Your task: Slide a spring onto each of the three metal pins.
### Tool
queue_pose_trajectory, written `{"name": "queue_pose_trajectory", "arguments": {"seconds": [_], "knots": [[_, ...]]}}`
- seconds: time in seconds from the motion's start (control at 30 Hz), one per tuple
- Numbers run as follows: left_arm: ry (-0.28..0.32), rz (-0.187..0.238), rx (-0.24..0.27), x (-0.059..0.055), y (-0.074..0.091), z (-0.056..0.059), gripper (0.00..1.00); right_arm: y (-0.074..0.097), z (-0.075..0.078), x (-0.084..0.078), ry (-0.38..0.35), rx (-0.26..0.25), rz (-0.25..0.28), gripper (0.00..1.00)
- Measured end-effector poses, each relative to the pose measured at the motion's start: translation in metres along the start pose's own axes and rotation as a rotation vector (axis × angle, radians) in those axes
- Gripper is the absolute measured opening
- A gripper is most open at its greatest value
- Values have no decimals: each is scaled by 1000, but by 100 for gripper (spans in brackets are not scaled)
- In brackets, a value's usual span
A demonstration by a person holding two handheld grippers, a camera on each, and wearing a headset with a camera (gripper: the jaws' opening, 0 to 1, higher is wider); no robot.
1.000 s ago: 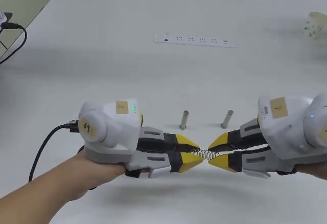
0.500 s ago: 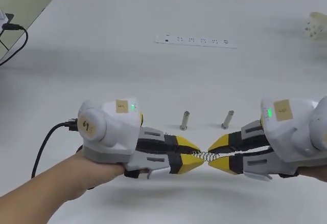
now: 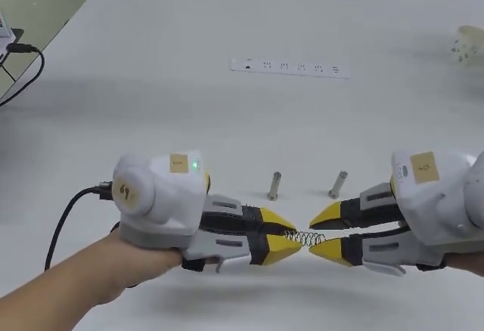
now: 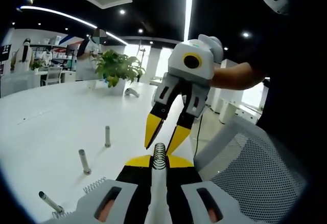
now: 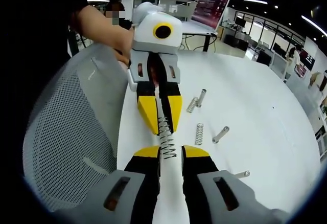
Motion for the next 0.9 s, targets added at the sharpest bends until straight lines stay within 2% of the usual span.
{"name": "queue_pose_trajectory", "arguments": {"seconds": [0.7,0.9], "knots": [[2,-5,-1,-1,3,2,1,-1,-3,-6,2,25,-13,10],[4,-2,-2,0,3,2,1,1,-4,-7,40,14,-6,8]]}}
Point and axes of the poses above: the centre of the closed fingertips' face, and the gripper's own axes: y roughly backward along the fingers, z roughly to its right, x roughly out of its top, the point moved 3 cm from there along y, roughly backward along the fingers, and after that the axes turned 9 degrees about -y, right-handed, at the moved point
